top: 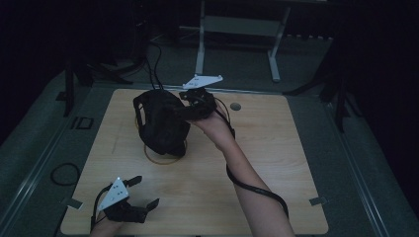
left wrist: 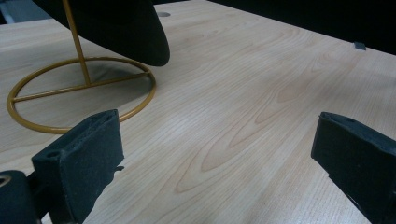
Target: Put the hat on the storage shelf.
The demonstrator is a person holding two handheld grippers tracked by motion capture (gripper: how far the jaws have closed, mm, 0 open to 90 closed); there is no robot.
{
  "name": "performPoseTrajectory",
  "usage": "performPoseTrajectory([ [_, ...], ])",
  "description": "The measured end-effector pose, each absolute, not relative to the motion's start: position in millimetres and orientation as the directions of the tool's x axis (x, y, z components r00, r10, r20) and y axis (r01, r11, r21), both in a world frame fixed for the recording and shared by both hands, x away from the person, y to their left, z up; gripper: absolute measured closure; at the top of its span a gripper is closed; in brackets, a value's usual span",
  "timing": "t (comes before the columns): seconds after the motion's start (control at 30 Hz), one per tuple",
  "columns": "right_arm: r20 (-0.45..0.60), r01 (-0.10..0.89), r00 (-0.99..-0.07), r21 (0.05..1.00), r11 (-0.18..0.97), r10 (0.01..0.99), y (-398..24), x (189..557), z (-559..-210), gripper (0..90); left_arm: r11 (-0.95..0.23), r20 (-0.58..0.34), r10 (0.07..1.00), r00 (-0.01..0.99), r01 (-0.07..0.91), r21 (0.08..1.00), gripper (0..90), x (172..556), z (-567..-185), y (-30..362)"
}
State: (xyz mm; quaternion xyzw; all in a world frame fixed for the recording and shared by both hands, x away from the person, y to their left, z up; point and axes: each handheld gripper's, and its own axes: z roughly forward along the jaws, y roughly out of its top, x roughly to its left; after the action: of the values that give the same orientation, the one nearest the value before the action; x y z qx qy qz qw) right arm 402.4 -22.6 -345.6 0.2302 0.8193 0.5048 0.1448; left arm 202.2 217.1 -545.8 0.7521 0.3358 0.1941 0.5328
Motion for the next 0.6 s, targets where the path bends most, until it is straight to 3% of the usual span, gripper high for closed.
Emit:
performPoseTrajectory([
  [0.6, 0.032, 0.221, -0.878, 0.912, 0.345, 0.478, -58.7, 380.1, -356.6, 17.4, -0.208, -0.081, 0.698, 0.711, 0.309, 0.928, 2.6, 202.6, -548.8, 214.5],
])
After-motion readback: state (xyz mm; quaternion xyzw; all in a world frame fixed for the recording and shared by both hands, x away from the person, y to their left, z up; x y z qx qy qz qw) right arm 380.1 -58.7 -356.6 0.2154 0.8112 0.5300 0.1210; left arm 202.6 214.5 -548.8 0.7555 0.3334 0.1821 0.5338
